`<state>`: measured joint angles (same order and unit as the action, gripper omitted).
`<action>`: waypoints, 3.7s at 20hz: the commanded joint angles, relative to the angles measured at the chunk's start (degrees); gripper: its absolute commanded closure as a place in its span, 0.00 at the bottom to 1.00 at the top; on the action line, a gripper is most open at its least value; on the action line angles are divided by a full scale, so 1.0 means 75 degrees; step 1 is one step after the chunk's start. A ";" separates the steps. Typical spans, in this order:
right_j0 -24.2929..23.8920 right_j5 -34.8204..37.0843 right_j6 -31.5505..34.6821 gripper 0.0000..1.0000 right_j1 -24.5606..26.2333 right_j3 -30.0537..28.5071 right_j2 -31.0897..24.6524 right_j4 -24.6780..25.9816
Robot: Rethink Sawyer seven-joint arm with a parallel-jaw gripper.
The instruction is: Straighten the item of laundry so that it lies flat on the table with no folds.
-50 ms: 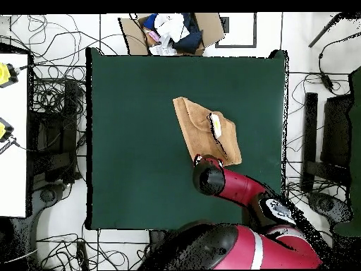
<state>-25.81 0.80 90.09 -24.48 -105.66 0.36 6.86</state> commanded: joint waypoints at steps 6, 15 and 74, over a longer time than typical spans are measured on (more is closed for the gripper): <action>-0.0095 -0.0385 0.1478 1.00 0.2699 0.0863 -0.1540 -0.0429; 0.0177 -0.0534 0.1722 1.00 0.2614 0.0817 -0.1303 -0.0602; 0.0024 -0.0143 0.1805 1.00 0.1453 -0.0168 -0.1558 -0.0567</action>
<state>-25.82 0.71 90.09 -24.58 -105.87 0.17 6.58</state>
